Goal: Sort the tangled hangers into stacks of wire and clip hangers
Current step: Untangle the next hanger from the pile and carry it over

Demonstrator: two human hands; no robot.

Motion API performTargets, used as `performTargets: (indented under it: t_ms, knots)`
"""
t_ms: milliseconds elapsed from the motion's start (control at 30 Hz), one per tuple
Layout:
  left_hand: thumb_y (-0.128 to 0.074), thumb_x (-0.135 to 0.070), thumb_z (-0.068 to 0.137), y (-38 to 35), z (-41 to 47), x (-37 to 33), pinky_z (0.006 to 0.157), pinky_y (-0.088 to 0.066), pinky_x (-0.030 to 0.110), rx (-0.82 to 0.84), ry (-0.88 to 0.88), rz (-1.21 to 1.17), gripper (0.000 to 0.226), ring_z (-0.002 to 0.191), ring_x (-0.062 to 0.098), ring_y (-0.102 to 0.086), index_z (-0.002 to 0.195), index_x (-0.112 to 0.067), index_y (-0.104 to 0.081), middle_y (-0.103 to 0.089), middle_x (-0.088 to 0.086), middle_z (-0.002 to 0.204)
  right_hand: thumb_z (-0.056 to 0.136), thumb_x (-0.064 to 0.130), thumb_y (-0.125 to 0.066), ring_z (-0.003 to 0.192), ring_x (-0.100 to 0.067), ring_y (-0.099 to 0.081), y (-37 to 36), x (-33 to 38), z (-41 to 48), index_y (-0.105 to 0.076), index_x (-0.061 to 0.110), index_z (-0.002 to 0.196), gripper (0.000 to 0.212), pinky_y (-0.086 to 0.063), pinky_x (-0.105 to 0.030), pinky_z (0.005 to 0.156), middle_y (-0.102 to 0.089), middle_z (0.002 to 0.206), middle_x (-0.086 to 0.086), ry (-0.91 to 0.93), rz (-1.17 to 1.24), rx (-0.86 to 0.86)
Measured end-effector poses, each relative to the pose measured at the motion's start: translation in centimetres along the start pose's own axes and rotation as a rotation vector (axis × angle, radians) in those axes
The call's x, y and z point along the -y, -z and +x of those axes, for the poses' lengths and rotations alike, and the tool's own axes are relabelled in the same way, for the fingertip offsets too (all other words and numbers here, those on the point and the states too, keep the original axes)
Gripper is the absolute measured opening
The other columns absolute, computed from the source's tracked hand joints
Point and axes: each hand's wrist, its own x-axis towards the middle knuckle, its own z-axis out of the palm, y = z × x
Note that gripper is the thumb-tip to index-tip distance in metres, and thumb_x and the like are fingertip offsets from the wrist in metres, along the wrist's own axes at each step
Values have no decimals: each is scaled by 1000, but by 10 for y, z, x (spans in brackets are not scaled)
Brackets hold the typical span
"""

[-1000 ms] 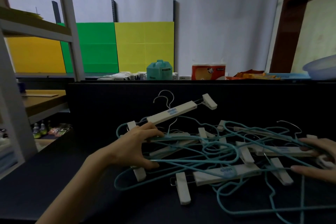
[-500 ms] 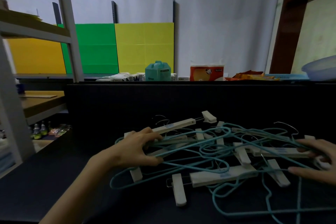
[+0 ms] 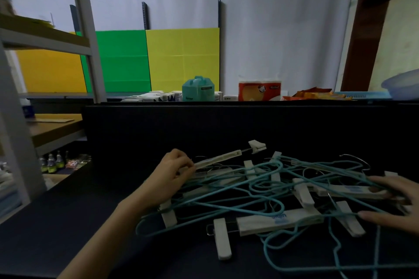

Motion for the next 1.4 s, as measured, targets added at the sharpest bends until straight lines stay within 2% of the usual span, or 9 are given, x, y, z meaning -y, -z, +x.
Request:
performTargets:
  t_ms: [100, 200, 300, 500, 700, 833, 933, 1133, 1400]
  knots:
    - [-42, -36, 95, -1, 17, 8, 85, -42, 25, 110, 182, 195, 34, 104, 19, -52, 123, -18, -48, -49, 0, 120, 39, 90, -60, 92, -21, -59, 0, -2, 0, -36, 57, 118, 89, -53, -42, 80, -50, 102, 28, -1, 24, 11]
    - [-38, -42, 95, -2, 34, 12, 70, -47, 34, 256, 276, 281, 37, 81, 21, -60, 113, -16, -58, -65, 7, 100, 38, 88, -63, 90, -14, -57, -1, -12, 0, -34, 63, 117, 87, -53, -38, 80, -45, 106, 37, -21, 29, 23]
    - [-42, -41, 94, 0, 42, 14, 70, -46, 36, 303, 246, 265, 34, 82, 24, -60, 105, -16, -61, -65, 8, 95, 38, 87, -64, 91, -11, -57, 0, -33, 1, -32, 66, 119, 90, -52, -25, 78, -44, 108, 35, -64, 8, 68]
    - [-53, -34, 90, 20, 43, 5, 72, -45, 34, 65, 107, 153, 23, 82, 21, -55, 103, -16, -61, -59, 4, 92, 41, 87, -64, 90, 2, -55, 9, -54, -7, -35, 60, 124, 92, -48, -11, 72, -44, 112, 36, -119, -15, 124]
    - [-59, -39, 84, 34, 44, -28, 79, -49, 44, -115, -81, 182, 31, 89, 17, -54, 111, -24, -58, -54, -5, 104, 39, 87, -65, 88, -1, -56, 32, -23, -35, -36, 67, 117, 85, -53, -32, 68, -45, 110, 41, -139, 0, 75]
    - [-57, -47, 83, 21, 46, -60, 69, -47, 36, -151, -180, 239, 33, 84, 14, -53, 111, -28, -56, -53, -8, 105, 37, 89, -62, 91, 4, -54, 57, -3, -52, -34, 76, 105, 75, -46, -24, 70, -41, 108, 46, -147, -1, 47]
    - [-56, -47, 83, 3, 51, -93, 62, -42, 32, -157, -259, 239, 34, 81, 14, -53, 112, -28, -56, -52, -10, 103, 33, 93, -58, 92, 7, -53, 80, 8, -70, -36, 70, 100, 74, -46, -26, 73, -46, 104, 41, -165, 21, 38]
    - [-55, -49, 84, -47, 70, -175, 54, -36, 26, -157, -382, 215, 35, 74, 11, -51, 112, -28, -56, -48, -13, 96, 34, 88, -58, 89, 6, -48, 131, -11, -110, -41, 47, 117, 94, -38, -23, 78, -44, 105, 32, -253, -11, 47]
    - [-55, -51, 82, -141, 86, -307, 57, -43, 30, -137, -481, 142, 36, 73, 13, -54, 109, -28, -57, -53, -11, 99, 35, 92, -53, 100, 5, -49, 207, -101, -167, -39, 42, 127, 106, -42, -20, 83, -44, 109, 28, -296, -81, 95]
